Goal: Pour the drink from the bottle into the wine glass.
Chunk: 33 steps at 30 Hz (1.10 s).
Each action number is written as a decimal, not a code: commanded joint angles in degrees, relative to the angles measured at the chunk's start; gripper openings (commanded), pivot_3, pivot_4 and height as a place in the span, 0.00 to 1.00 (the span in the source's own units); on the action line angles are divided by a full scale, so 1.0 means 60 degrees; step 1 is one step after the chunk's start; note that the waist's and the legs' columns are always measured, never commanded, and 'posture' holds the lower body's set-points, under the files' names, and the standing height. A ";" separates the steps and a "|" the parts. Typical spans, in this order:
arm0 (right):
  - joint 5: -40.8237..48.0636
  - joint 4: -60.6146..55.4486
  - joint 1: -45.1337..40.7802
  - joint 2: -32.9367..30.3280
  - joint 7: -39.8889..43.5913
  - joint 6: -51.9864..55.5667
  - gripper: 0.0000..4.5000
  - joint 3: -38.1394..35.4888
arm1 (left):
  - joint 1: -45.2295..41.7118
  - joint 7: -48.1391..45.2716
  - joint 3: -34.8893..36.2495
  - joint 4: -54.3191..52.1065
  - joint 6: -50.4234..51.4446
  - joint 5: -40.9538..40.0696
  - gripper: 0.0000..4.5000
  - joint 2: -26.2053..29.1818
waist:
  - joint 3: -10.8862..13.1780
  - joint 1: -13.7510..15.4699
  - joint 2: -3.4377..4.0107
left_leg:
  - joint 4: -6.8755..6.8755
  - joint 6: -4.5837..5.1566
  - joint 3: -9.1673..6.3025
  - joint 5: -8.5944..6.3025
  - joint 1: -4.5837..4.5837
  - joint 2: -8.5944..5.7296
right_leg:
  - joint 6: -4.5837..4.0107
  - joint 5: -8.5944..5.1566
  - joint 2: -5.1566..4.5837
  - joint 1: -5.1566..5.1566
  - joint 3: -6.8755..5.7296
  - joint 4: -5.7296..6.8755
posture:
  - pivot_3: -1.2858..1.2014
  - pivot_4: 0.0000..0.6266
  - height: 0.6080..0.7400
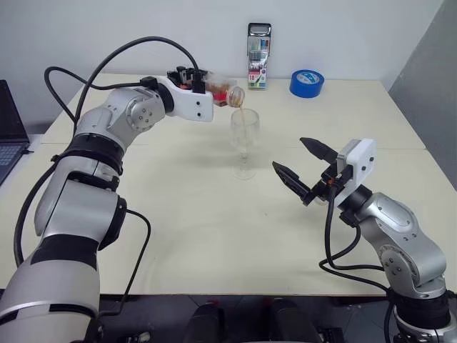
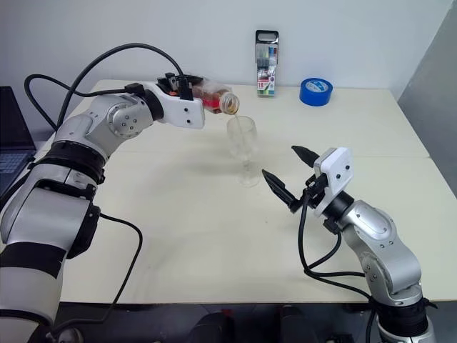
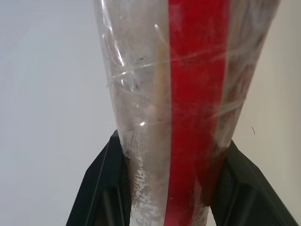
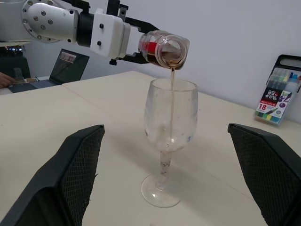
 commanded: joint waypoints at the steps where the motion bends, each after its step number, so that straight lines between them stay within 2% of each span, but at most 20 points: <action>1: 0.0009 -0.0326 -0.0041 -0.0063 0.0037 -0.0132 1.00 -0.0177 | -0.0504 0.0266 0.0041 -0.0033 -0.0068 0.0009 0.37 0.0164 | 0.0000 0.0000 0.0000 | 0.0000 0.0000 0.0000 0.0000 0.0000 0.0000 | 0.0000 0.0000 0.0000 0.0000 -0.0001 0.0000 | 0.52 0.24 1.00; 33: -0.0141 -0.0636 0.0470 0.0085 -0.0364 -0.0355 1.00 -0.0385 | -0.1134 0.0896 -0.0567 0.0483 -0.0176 0.0707 0.37 0.0235 | 0.0000 0.0001 0.0000 | 0.0004 -0.0002 0.0003 0.0001 0.0000 -0.0001 | 0.0000 0.0000 0.0000 0.0000 0.0002 0.0004 | 0.52 0.24 1.00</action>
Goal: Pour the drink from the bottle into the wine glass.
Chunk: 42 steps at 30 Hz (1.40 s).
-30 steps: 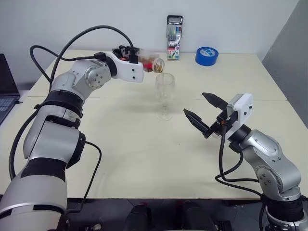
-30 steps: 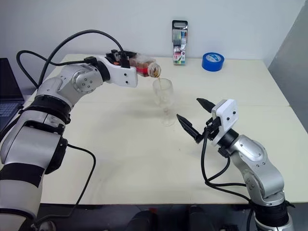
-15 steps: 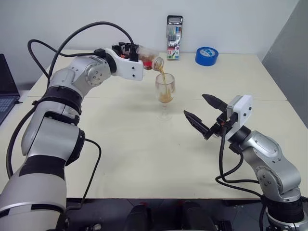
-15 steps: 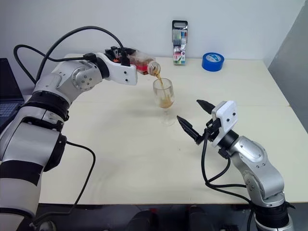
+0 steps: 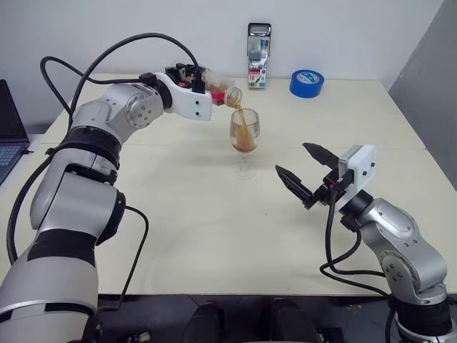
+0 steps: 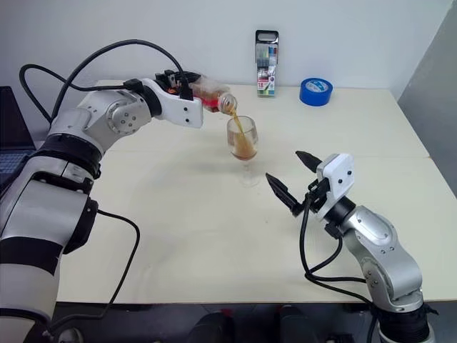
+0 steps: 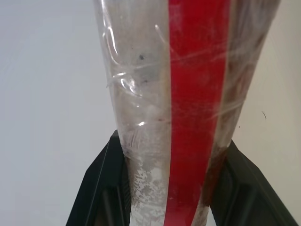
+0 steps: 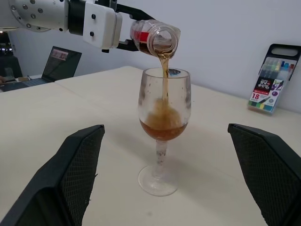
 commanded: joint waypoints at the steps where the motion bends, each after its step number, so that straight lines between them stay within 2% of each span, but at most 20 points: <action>1: -0.0094 -0.0451 0.0026 0.0012 -0.0084 -0.0333 1.00 -0.0309 | -0.0512 0.0326 -0.0041 -0.0051 -0.0103 0.0096 0.37 0.0162 | 0.0000 0.0000 0.0000 | 0.0000 0.0000 0.0001 0.0000 0.0000 0.0000 | 0.0000 0.0000 0.0000 0.0000 0.0000 0.0000 | 0.52 0.24 1.00; 33: -0.0206 -0.0530 -0.0034 -0.0003 -0.0142 -0.0248 1.00 -0.0309 | -0.0552 0.0169 -0.0047 0.0083 -0.0090 -0.0010 0.37 0.0053 | 0.0000 -0.0002 0.0000 | 0.0003 -0.0001 0.0001 0.0001 0.0000 -0.0001 | 0.0000 0.0000 0.0000 0.0000 0.0001 0.0003 | 0.52 0.24 1.00; 42: -0.0317 -0.0401 -0.0010 0.0023 -0.0180 -0.0221 1.00 -0.0189 | 0.0120 -0.2010 0.1090 -0.0257 0.0363 -0.2040 0.37 -0.0474 | 0.0000 -0.0028 0.0000 | 0.0007 -0.0002 0.0004 0.0001 0.0003 -0.0001 | 0.0000 0.0000 0.0000 0.0000 0.0005 0.0005 | 0.52 0.24 1.00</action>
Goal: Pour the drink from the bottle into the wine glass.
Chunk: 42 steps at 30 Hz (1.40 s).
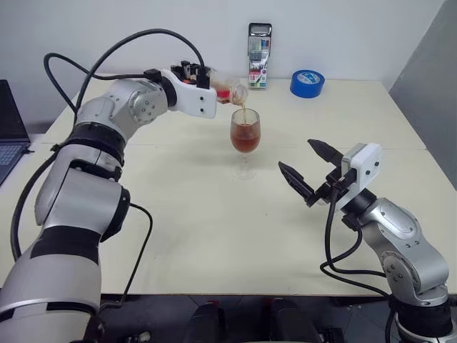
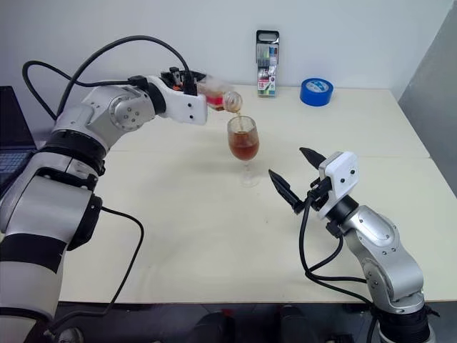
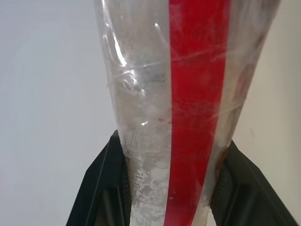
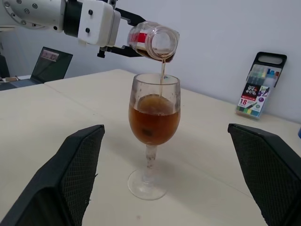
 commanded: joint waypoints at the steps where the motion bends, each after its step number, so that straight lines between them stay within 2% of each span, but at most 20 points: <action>1: -0.0058 -0.0332 -0.0013 -0.0023 -0.0042 -0.0114 1.00 -0.0130 | 0.0160 -0.0723 0.0725 -0.0466 0.0387 -0.1026 0.37 -0.0047 | 0.0000 -0.0016 0.0000 | 0.0000 0.0000 0.0000 0.0000 0.0001 0.0001 | 0.0000 0.0000 0.0000 0.0000 0.0000 0.0004 | 0.52 0.24 1.00; 7: 0.0052 -0.0385 -0.0208 -0.0093 -0.0055 0.0099 1.00 -0.0102 | 0.0888 -0.2163 0.1785 -0.1477 0.1694 -0.2616 0.37 -0.0161 | 0.0000 -0.0013 0.0000 | 0.0003 0.0000 0.0000 0.0000 0.0000 0.0001 | 0.0000 0.0000 0.0000 -0.0003 0.0001 0.0009 | 0.52 0.24 1.00; 13: 0.0255 -0.0429 -0.0475 -0.0161 0.0096 0.0292 1.00 -0.0107 | 0.1877 -0.2782 0.3309 -0.3674 0.4704 -0.4584 0.37 -0.0650 | 0.0000 -0.0009 0.0000 | 0.0008 0.0000 -0.0004 0.0000 -0.0002 0.0001 | 0.0000 0.0000 -0.0001 -0.0002 0.0001 0.0010 | 0.52 0.24 1.00; 16: 0.0407 -0.0504 -0.0572 -0.0281 0.0289 0.0446 1.00 -0.0121 | 0.2755 -0.2185 0.4163 -0.5227 0.6611 -0.5324 0.37 -0.0945 | -0.0001 -0.0024 0.0001 | 0.0011 0.0000 -0.0003 0.0000 -0.0001 0.0003 | 0.0000 0.0000 -0.0001 -0.0002 0.0006 0.0013 | 0.52 0.24 1.00; 21: 0.0895 -0.0761 -0.0347 -0.0842 0.1178 0.0558 1.00 -0.0011 | 0.4642 -0.0219 0.6112 -0.7799 0.9680 -0.6656 0.37 -0.1812 | -0.0003 -0.0037 0.0002 | 0.0013 0.0000 -0.0003 0.0000 0.0006 0.0007 | 0.0000 0.0000 0.0000 -0.0003 0.0015 0.0028 | 0.52 0.24 1.00; 24: 0.1023 -0.0736 -0.0084 -0.1102 0.1657 0.0420 1.00 0.0042 | 0.5827 0.0379 0.6934 -0.8863 1.0529 -0.7343 0.37 -0.2251 | -0.0010 -0.0021 -0.0005 | 0.0016 0.0000 -0.0004 0.0000 0.0006 0.0007 | 0.0000 0.0000 0.0000 -0.0002 0.0016 0.0027 | 0.52 0.24 1.00; 28: 0.0974 -0.0555 0.0184 -0.1250 0.2219 0.0164 1.00 0.0146 | 0.7479 0.0320 0.7265 -0.9722 1.0533 -0.7898 0.37 -0.2536 | -0.0014 0.0006 -0.0010 | 0.0017 0.0000 -0.0003 0.0000 0.0007 0.0007 | -0.0001 0.0001 -0.0001 -0.0001 0.0016 0.0029 | 0.52 0.24 1.00; 32: 0.0906 -0.0373 0.0096 -0.1154 0.2387 0.0083 1.00 0.0229 | 0.8770 0.0267 0.7022 -0.9903 0.9402 -0.7659 0.37 -0.2594 | -0.0023 0.0040 -0.0025 | 0.0019 0.0000 -0.0003 0.0000 0.0013 0.0007 | -0.0001 0.0001 -0.0002 0.0005 0.0016 0.0031 | 0.52 0.24 1.00; 42: 0.0855 -0.0370 -0.0078 -0.0951 0.2131 0.0207 1.00 0.0298 | 0.9359 0.0190 0.6787 -0.9256 0.7668 -0.7731 0.37 -0.2741 | -0.0031 0.0058 -0.0037 | 0.0017 0.0004 -0.0005 -0.0002 0.0017 0.0007 | -0.0002 0.0001 -0.0002 0.0009 0.0013 0.0031 | 0.52 0.24 1.00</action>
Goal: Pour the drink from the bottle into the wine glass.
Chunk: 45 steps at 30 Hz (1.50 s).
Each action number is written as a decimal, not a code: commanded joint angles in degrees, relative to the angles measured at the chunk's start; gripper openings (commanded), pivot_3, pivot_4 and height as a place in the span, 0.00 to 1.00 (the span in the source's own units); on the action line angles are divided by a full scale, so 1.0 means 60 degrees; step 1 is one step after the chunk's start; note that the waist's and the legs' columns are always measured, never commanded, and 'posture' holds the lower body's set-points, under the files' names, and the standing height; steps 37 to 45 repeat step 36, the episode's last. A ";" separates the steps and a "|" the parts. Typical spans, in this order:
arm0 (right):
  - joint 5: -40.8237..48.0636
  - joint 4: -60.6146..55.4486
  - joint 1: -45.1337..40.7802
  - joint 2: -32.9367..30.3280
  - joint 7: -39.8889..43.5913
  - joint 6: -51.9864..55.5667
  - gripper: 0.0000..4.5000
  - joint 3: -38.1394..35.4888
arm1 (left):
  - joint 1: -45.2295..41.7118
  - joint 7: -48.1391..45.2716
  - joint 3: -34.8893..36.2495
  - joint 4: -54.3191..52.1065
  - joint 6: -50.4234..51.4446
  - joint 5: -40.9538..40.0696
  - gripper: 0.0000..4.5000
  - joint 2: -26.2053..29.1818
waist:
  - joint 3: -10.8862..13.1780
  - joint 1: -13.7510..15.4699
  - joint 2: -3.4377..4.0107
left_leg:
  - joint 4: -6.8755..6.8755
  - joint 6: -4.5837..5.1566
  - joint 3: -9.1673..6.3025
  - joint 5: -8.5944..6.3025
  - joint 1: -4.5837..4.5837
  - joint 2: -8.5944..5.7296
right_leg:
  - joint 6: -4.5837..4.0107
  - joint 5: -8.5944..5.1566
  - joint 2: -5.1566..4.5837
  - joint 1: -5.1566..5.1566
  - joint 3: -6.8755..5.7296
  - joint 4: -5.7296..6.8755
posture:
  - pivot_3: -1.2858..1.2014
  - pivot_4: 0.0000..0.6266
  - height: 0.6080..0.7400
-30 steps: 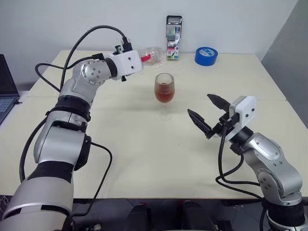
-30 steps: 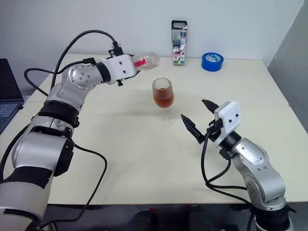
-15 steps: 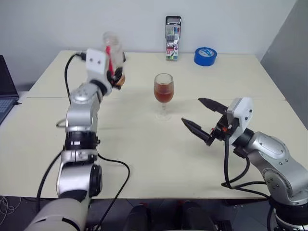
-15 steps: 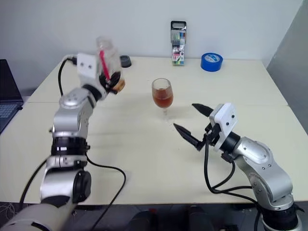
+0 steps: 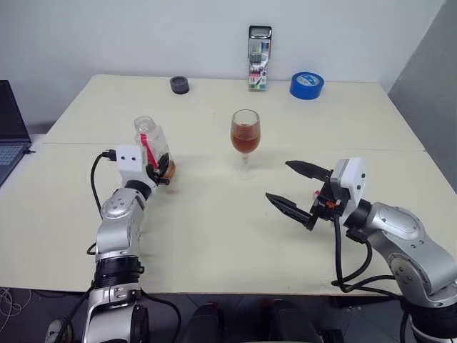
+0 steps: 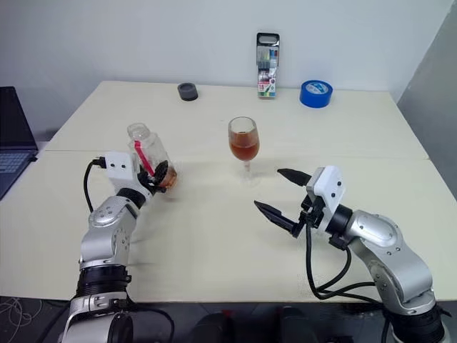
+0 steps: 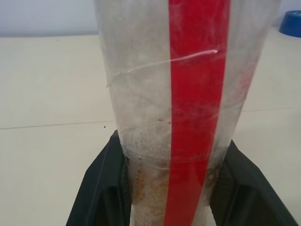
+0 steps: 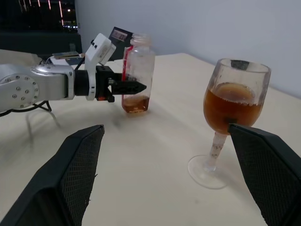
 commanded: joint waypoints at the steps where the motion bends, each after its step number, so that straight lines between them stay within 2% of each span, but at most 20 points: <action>1: 0.0069 -0.0296 -0.0089 0.0074 -0.0089 -0.0088 1.00 -0.0009 | -0.0054 -0.0119 0.0012 0.0206 -0.0822 -0.0147 0.37 0.0032 | 0.0000 0.0000 0.0000 | 0.0000 0.0002 0.0000 -0.0001 0.0000 0.0000 | 0.0000 0.0000 0.0000 0.0000 0.0001 0.0000 | 0.52 0.24 1.00; 8: 0.0004 -0.0274 -0.0177 0.0141 -0.0213 -0.0065 1.00 0.0120 | -0.0509 -0.0122 0.0037 0.1647 -0.1810 -0.0130 0.37 0.0110 | -0.0003 0.0006 -0.0001 | 0.0000 0.0008 0.0001 -0.0005 0.0001 -0.0001 | 0.0000 0.0000 0.0000 0.0002 -0.0002 0.0000 | 0.52 0.24 1.00; 14: -0.0079 -0.0235 -0.0103 0.0140 -0.0240 -0.0141 1.00 0.0169 | -0.0580 -0.0124 -0.0068 0.2081 -0.1998 -0.0130 0.37 0.0035 | -0.0003 -0.0002 -0.0002 | -0.0001 0.0008 0.0001 -0.0005 0.0002 -0.0001 | 0.0000 0.0000 0.0000 0.0002 -0.0001 0.0000 | 0.52 0.24 1.00; 18: -0.0080 -0.0287 0.0008 0.0125 -0.0271 -0.0129 1.00 0.0137 | -0.0533 -0.0197 -0.0017 0.1999 -0.1855 -0.0328 0.68 -0.0035 | -0.0003 -0.0002 -0.0002 | -0.0001 0.0008 0.0000 -0.0004 0.0002 0.0000 | 0.0000 0.0000 0.0000 0.0002 -0.0002 0.0000 | 0.52 0.24 1.00; 22: -0.0053 -0.0368 0.0105 0.0131 -0.0317 -0.0094 1.00 0.0128 | -0.0437 -0.0225 -0.0036 0.1815 -0.1734 -0.0426 0.95 -0.0021 | -0.0003 -0.0006 -0.0002 | -0.0001 0.0008 0.0000 -0.0004 0.0002 0.0000 | 0.0000 0.0000 0.0000 0.0002 -0.0002 -0.0001 | 0.52 0.24 1.00; 23: -0.0049 -0.0394 0.0149 0.0131 -0.0341 -0.0079 1.00 0.0126 | -0.0369 -0.0228 -0.0038 0.1698 -0.1671 -0.0452 1.00 -0.0012 | -0.0003 -0.0006 -0.0002 | -0.0001 0.0008 0.0000 -0.0004 0.0002 0.0000 | 0.0000 0.0000 0.0000 0.0002 -0.0002 -0.0001 | 0.52 0.24 1.00; 28: -0.0097 -0.0553 0.0901 0.0186 -0.0790 0.0032 1.00 -0.0105 | 0.0604 -0.0186 -0.0113 0.0337 -0.1064 -0.0462 1.00 0.0111 | -0.0005 -0.0014 -0.0002 | -0.0005 0.0005 0.0000 -0.0003 0.0001 0.0001 | 0.0000 0.0000 0.0000 0.0002 0.0000 -0.0004 | 0.52 0.24 1.00; 32: -0.0959 -0.0703 0.2074 0.0425 -0.2363 0.0475 1.00 -0.0521 | 0.2253 0.0000 -0.0111 -0.1969 0.0240 -0.0494 1.00 0.0276 | -0.0011 -0.0018 0.0001 | -0.0013 0.0004 0.0000 -0.0003 0.0001 0.0007 | 0.0000 0.0000 0.0000 0.0002 0.0004 -0.0009 | 0.52 0.24 1.00; 36: -0.1896 -0.1021 0.2608 0.1041 -0.4098 0.1140 1.00 -0.0643 | 0.3474 0.0403 -0.0084 -0.4300 0.1717 -0.0598 1.00 0.0292 | -0.0012 -0.0010 0.0000 | -0.0013 0.0025 0.0000 -0.0015 0.0007 0.0007 | 0.0000 0.0000 -0.0001 0.0006 0.0007 -0.0003 | 0.52 0.24 1.00; 45: -0.1896 -0.1021 0.2608 0.1041 -0.4098 0.1140 1.00 -0.0643 | 0.3474 0.0403 -0.0084 -0.4300 0.1717 -0.0598 1.00 0.0292 | -0.0012 -0.0010 0.0000 | -0.0013 0.0025 0.0000 -0.0015 0.0007 0.0007 | 0.0000 0.0000 -0.0001 0.0006 0.0007 -0.0003 | 0.52 0.24 1.00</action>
